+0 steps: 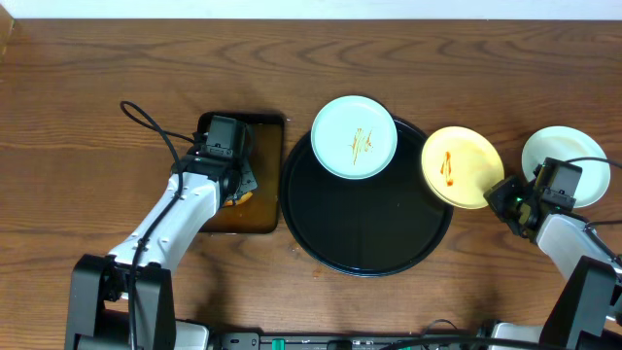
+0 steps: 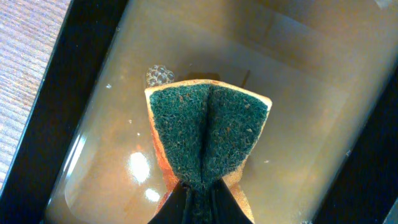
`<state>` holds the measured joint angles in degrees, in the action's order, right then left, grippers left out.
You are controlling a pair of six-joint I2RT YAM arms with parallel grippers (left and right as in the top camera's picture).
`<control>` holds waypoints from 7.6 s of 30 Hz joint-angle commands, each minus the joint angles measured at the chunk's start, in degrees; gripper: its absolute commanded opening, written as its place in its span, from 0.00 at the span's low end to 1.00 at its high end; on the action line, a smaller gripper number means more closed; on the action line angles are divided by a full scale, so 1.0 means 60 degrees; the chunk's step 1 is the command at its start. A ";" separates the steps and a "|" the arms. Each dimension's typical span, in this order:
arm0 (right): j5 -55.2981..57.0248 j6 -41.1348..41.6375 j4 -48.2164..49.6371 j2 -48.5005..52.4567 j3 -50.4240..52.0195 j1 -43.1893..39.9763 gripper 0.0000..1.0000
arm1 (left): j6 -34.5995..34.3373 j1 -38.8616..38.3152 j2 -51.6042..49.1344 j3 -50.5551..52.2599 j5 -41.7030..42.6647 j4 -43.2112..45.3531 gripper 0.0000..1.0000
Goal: Clean dirty plates on tray and stack at the side
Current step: 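Drag the yellow plate with right gripper onto the black tray front, then carry the sponge with left gripper onto the yellow plate, then scrub the sauce on the yellow plate with the sponge, then return the sponge with left gripper to the water tray, then lift the yellow plate with right gripper and carry it right, then set the yellow plate onto the blue plate at right table edge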
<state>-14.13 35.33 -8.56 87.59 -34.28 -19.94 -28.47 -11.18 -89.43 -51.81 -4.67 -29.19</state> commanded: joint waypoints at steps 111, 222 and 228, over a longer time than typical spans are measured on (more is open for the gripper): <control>0.2382 -0.2182 -0.1942 -0.1075 -0.0095 0.6590 0.01 | -0.2116 -0.4754 -0.1086 -0.0368 -0.0164 0.2248 0.08; 1.1599 -0.7133 -0.3388 -0.2240 -0.4098 0.9832 0.01 | -0.0685 -0.0667 0.0222 -0.0313 -0.0805 -0.0415 0.08; 1.0896 -0.5209 -0.3923 -0.2240 -0.4098 0.8954 0.01 | -0.0685 -0.0667 0.0222 -0.0313 -0.0805 -0.0423 0.08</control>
<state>52.99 -3.36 -31.33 74.74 -57.41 37.47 -32.97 -15.42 -88.40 -53.93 -9.17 -31.55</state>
